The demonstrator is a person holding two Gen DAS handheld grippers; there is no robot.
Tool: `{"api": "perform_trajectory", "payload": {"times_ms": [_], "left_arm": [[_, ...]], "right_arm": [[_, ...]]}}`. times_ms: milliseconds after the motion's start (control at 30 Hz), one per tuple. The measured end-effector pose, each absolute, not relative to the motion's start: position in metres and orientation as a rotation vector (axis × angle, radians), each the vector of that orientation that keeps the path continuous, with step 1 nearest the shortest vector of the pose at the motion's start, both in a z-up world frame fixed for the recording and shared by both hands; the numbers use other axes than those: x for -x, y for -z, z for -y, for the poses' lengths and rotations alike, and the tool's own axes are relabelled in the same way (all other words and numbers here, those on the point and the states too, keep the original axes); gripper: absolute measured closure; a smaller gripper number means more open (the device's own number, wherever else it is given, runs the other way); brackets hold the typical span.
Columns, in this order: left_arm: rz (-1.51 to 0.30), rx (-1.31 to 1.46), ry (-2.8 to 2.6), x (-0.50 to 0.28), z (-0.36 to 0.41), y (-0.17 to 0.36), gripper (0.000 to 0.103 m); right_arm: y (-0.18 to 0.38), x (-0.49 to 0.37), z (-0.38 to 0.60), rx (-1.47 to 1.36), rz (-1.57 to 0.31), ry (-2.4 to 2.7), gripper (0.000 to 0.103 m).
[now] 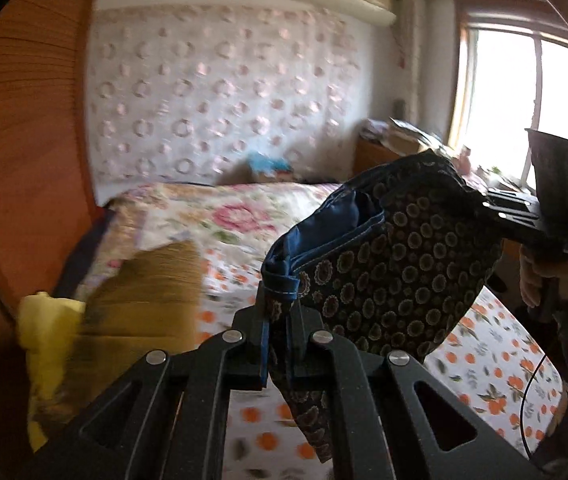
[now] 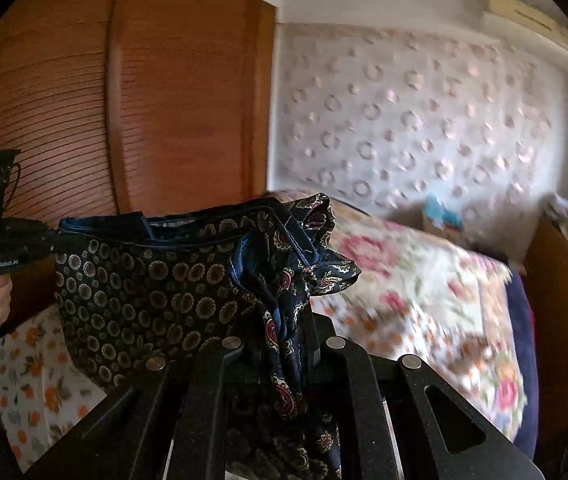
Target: Fold small clothes
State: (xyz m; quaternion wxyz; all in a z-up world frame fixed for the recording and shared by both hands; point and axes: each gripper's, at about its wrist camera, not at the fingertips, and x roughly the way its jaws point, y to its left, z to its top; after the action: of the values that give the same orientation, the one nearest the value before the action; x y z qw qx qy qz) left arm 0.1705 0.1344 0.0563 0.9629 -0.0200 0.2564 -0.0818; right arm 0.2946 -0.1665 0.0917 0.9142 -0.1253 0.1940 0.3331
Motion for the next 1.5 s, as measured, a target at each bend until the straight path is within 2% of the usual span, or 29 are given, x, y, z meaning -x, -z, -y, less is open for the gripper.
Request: {"api": "perform_trajectory", "payload": {"times_ms": [300,700,800,833,933,1033,1267,1367,1400,1500], "left_arm": [[-0.446,0.180,-0.018,-0.141,-0.214,-0.047,0.097],[-0.539,0.272,-0.177,-0.140,-0.273,0.010,0.097],[-0.560,0.260,-0.198,-0.145,-0.277,0.017,0.097],[-0.567,0.261,-0.200,-0.147,-0.279,0.019,0.097],[-0.589,0.261,-0.219,-0.150,-0.283,0.025,0.097],[-0.611,0.272,-0.240,-0.150,-0.291,0.032,0.097],[-0.611,0.266,-0.242,-0.146,-0.289,0.028,0.097],[-0.600,0.229,-0.250,-0.140,-0.287,0.023,0.087],[-0.595,0.217,-0.252,-0.139,-0.285,0.020,0.073],[-0.554,0.185,-0.235,-0.128,-0.277,0.007,0.046]], "right_arm": [[-0.110,-0.365,0.054,0.366,-0.310,-0.845,0.093],[-0.048,-0.468,-0.057,0.557,-0.420,-0.950,0.091],[-0.035,-0.492,-0.070,0.553,-0.472,-0.929,0.080],[-0.034,-0.499,-0.071,0.547,-0.484,-0.907,0.070],[-0.040,-0.506,-0.092,0.511,-0.461,-0.834,0.050],[-0.031,-0.496,-0.087,0.480,-0.447,-0.824,0.048],[0.025,-0.503,-0.078,0.435,-0.614,-0.895,0.048],[0.047,-0.516,-0.079,0.417,-0.650,-0.876,0.048],[0.049,-0.518,-0.080,0.403,-0.652,-0.868,0.048],[0.045,-0.516,-0.082,0.355,-0.657,-0.847,0.048]]}}
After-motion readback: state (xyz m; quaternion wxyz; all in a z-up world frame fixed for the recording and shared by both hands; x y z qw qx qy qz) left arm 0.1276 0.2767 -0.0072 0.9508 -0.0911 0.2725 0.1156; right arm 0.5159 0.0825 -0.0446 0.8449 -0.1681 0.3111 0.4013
